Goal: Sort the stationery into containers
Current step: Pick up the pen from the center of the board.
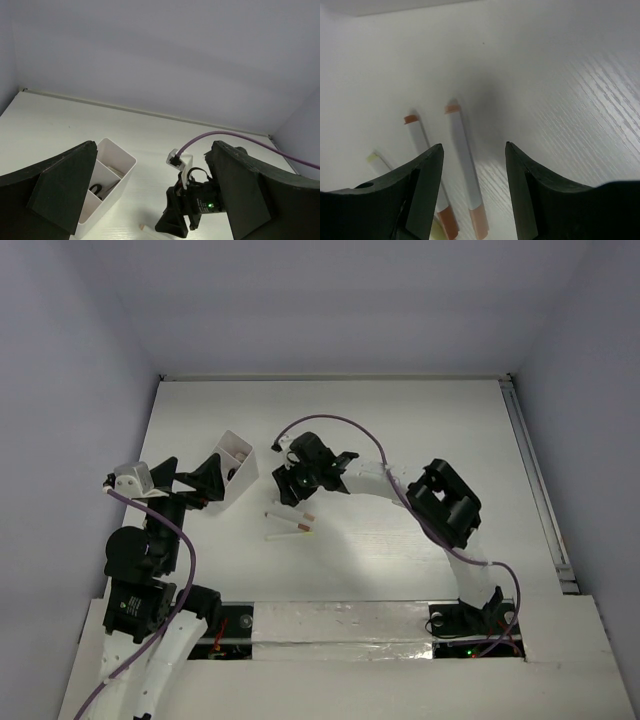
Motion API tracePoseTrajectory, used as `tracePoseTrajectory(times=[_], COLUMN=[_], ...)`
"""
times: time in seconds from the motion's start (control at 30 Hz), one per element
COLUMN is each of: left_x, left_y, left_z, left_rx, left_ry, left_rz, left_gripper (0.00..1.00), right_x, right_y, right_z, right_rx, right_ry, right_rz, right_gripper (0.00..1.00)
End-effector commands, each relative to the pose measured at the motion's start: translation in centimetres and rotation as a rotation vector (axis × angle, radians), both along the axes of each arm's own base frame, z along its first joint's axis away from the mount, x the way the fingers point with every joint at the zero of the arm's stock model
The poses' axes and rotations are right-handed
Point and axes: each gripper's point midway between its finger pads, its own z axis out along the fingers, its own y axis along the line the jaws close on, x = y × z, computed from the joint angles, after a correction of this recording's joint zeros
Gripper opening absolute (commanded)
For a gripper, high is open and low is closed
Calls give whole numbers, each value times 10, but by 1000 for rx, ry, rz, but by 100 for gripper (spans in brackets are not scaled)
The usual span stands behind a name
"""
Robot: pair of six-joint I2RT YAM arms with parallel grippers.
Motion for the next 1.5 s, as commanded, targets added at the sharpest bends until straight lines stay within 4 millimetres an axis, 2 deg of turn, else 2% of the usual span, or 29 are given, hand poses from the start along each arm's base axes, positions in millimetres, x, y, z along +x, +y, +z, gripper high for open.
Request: tracePoseTrajectory(times=[0.0, 0.1, 0.23, 0.27, 0.3, 0.33, 0.37, 0.43, 0.63, 0.73, 0.83, 1.03, 1.23, 1.43, 1.47], left_x=[1, 1, 0, 0, 0, 0, -1, -1, -2, -2, -3, -3, -2, -2, -2], left_y=[-5, -4, -4, -4, -5, -5, -5, -4, -3, -3, -3, -3, -3, -3, -4], left_z=[7, 8, 8, 9, 8, 8, 8, 8, 9, 10, 10, 10, 10, 10, 10], left_rx=[-9, -10, -10, -12, -10, -9, -11, -10, -11, -11, -11, -13, -11, -13, -12], left_ry=[-30, -33, -34, -36, -36, -35, -36, -36, -40, -43, -45, -43, -43, -43, -43], left_rz=[-21, -21, -23, -23, -24, -24, -24, -23, -19, -19, -21, -21, -21, -21, -24], left_gripper=[99, 99, 99, 99, 99, 99, 99, 99, 99, 99, 99, 99, 99, 99, 99], right_x=[11, 12, 3, 6, 2, 2, 7, 5, 7, 13, 13, 14, 14, 15, 14], right_y=[-4, -5, 5, 4, 4, 9, 7, 7, 6, 7, 16, 25, 31, 33, 33], right_z=[6, -2, -14, -16, -25, -23, -25, -31, -31, -15, 0, -13, -31, -36, -39], right_rx=[-67, -113, -157, -171, -202, -211, -233, -262, -315, -296, -240, -244, -249, -252, -256], right_ry=[-37, -46, -66, -76, -72, -94, -110, -113, -168, -197, -207, -183, -160, -157, -155], right_rz=[21, 26, 52, 41, 48, 53, 35, 35, 35, 0, 18, 39, 57, 59, 62], right_gripper=[59, 60, 61, 61, 61, 61, 60, 60, 59, 58, 56, 56, 43, 32, 24])
